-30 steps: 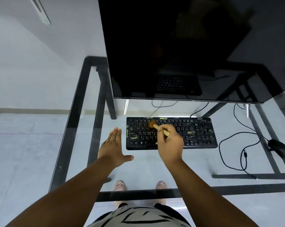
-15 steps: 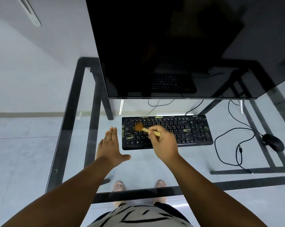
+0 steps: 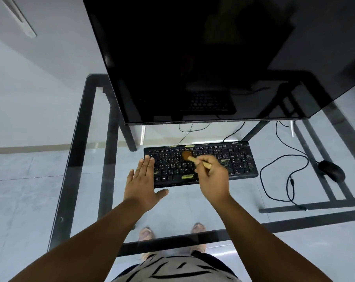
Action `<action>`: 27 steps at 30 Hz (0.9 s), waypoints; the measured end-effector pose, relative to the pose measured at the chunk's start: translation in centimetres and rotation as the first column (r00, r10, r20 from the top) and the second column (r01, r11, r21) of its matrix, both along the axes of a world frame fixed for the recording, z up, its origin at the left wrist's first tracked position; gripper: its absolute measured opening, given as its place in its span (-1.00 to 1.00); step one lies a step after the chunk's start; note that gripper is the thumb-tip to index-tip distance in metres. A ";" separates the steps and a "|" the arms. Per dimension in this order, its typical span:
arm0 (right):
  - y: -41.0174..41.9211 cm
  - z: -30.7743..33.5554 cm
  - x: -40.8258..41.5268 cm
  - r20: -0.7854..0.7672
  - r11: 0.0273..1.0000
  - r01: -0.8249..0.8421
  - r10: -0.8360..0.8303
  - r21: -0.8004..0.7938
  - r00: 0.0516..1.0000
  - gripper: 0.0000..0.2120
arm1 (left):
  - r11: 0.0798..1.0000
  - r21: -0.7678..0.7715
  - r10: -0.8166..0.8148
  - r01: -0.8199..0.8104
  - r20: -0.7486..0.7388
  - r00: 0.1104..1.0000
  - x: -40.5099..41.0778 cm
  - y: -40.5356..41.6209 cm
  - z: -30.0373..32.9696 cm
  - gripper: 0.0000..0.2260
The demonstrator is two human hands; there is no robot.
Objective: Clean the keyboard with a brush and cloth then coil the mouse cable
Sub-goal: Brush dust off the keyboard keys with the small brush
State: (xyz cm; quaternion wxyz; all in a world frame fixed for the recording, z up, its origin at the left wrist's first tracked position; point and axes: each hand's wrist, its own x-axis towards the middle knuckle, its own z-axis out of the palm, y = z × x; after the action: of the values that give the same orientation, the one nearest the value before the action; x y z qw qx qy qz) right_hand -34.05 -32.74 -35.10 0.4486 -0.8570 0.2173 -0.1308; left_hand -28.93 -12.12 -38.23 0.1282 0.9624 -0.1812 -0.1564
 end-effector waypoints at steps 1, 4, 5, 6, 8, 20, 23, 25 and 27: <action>-0.1 0.1 -0.2 -0.026 0.997 -0.076 0.076 0.033 0.997 -0.93 | 1.000 -0.001 -0.003 0.003 0.007 1.000 0.0 -0.2 0.0 -0.07; -0.7 -0.2 -0.5 -0.097 0.984 -0.055 0.039 -0.170 0.994 -0.90 | 1.000 0.003 -0.017 0.017 -0.007 1.000 0.1 -0.7 0.0 -0.11; -1.1 -0.1 -0.5 -0.075 0.975 0.050 -0.068 -0.216 0.995 -0.88 | 1.000 0.009 -0.024 0.024 -0.007 1.000 0.0 -0.8 0.0 -0.12; -1.4 0.0 -0.5 -0.036 0.974 0.124 -0.134 -0.190 0.990 -0.86 | 0.999 0.017 -0.033 0.034 -0.005 0.999 -0.1 -1.0 0.1 -0.14; -1.7 0.1 -0.3 -0.002 0.996 0.091 -0.091 -0.003 0.996 -0.87 | 0.998 0.029 -0.053 0.053 -0.005 0.999 -0.2 -1.2 0.2 -0.15; -4.6 0.0 -2.4 -0.096 0.993 -0.066 0.075 0.094 0.993 -0.90 | 0.995 0.044 -0.094 0.095 -0.013 0.995 -1.0 -4.8 0.2 -0.14; -6.2 -0.3 -3.0 -0.078 0.985 0.154 -0.160 -0.081 0.984 -0.88 | 0.995 0.033 -0.098 0.098 -0.012 0.995 -1.2 -6.2 0.1 -0.13; -6.8 0.0 -3.1 -0.020 0.985 0.173 -0.173 0.013 0.985 -0.89 | 0.992 0.047 -0.117 0.117 -0.008 0.993 -1.5 -6.9 0.2 -0.12; -7.2 0.3 -3.3 -0.033 0.992 0.038 -0.034 0.121 0.999 -0.90 | 0.991 0.048 -0.125 0.126 -0.011 0.992 -1.6 -7.7 0.2 -0.13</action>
State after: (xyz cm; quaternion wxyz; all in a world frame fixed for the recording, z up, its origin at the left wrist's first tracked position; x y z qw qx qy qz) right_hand -37.33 -39.98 -34.76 0.4941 -0.8259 0.2473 -0.1122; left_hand -30.52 -19.78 -38.07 0.0953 0.9513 -0.2370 -0.1726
